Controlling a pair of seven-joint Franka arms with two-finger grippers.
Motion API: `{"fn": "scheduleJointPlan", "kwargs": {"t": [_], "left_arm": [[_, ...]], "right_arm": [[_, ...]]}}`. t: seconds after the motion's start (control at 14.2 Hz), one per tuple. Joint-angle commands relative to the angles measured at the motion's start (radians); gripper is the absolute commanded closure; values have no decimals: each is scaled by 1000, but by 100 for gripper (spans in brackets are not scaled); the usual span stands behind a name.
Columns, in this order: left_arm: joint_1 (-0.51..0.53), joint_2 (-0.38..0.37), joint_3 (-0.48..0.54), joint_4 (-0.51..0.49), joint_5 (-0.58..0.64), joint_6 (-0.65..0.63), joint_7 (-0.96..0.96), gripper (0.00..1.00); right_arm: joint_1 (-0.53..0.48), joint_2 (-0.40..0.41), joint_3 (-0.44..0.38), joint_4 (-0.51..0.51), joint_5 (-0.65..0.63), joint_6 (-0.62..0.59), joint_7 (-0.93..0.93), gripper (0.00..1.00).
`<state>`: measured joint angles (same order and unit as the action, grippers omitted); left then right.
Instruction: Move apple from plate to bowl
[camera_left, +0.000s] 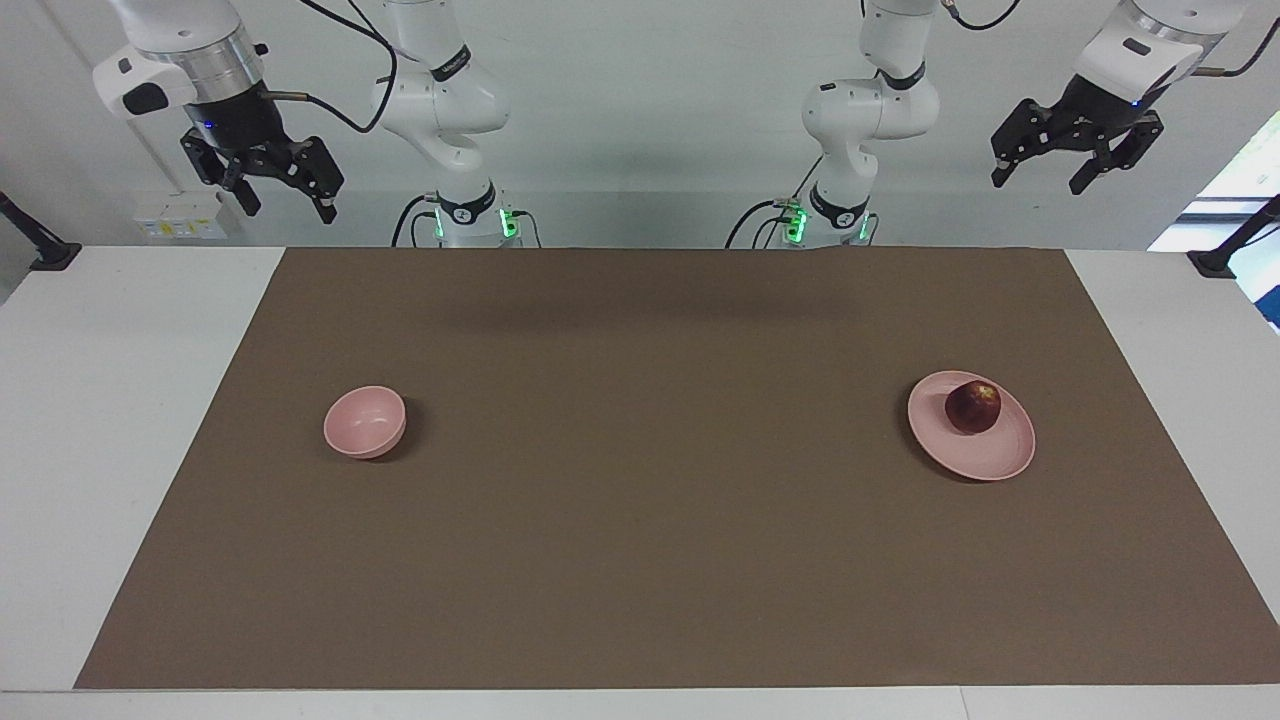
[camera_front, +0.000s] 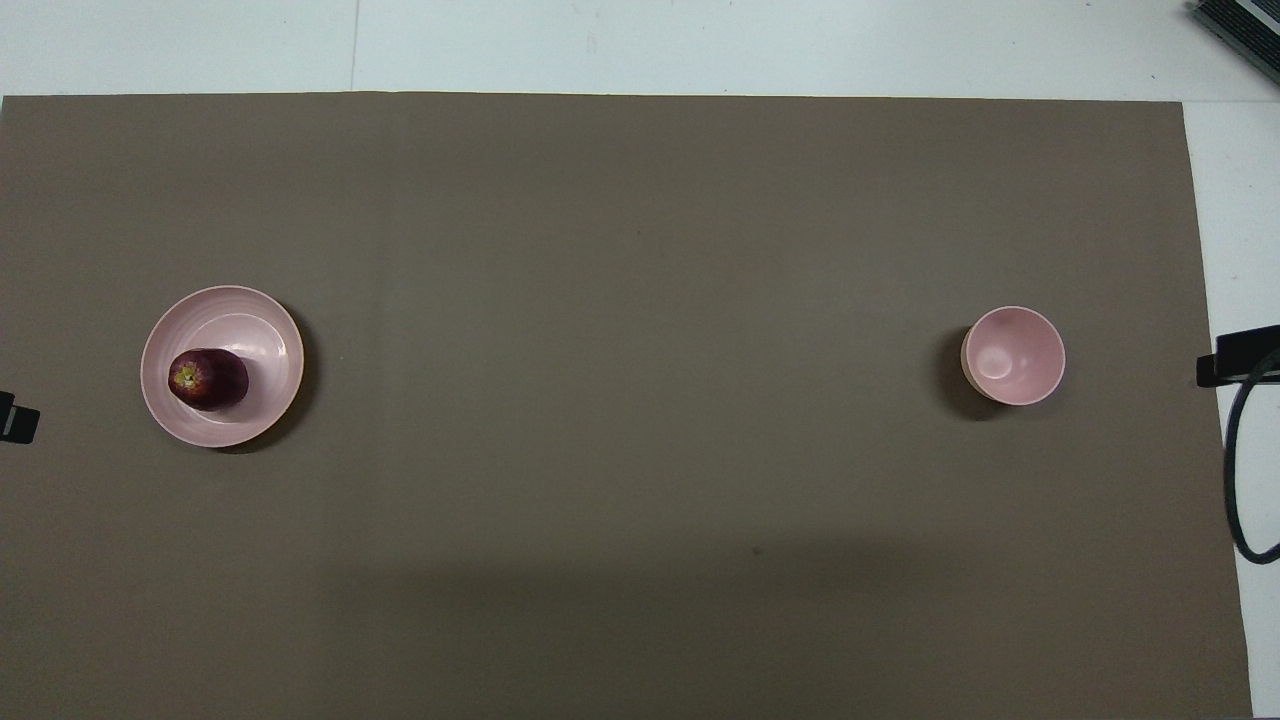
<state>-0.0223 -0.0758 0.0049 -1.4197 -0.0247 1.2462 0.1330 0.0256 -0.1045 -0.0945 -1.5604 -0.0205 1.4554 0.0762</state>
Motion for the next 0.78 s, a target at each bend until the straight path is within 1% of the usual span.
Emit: {"fn": "scheduleJointPlan", "kwargs": {"t": [0.0, 0.07, 0.21, 0.49, 0.71], "left_arm": [[-7, -61, 4, -93, -1, 61, -12, 0], [-7, -74, 4, -117, -1, 80, -10, 0], [-7, -94, 6, -160, -1, 122, -1, 0], [-8, -93, 7, -225, -1, 228, 0, 0], [-7, -91, 12, -307, -1, 333, 2, 0]], "right_arm": [[49, -1, -36, -7, -9, 3, 11, 0], [69, -1, -56, -7, -9, 5, 11, 0], [71, -1, -62, -7, -9, 5, 11, 0], [71, -4, -53, -3, 11, 5, 8, 0], [70, -3, -51, -3, 13, 5, 8, 0]]}}
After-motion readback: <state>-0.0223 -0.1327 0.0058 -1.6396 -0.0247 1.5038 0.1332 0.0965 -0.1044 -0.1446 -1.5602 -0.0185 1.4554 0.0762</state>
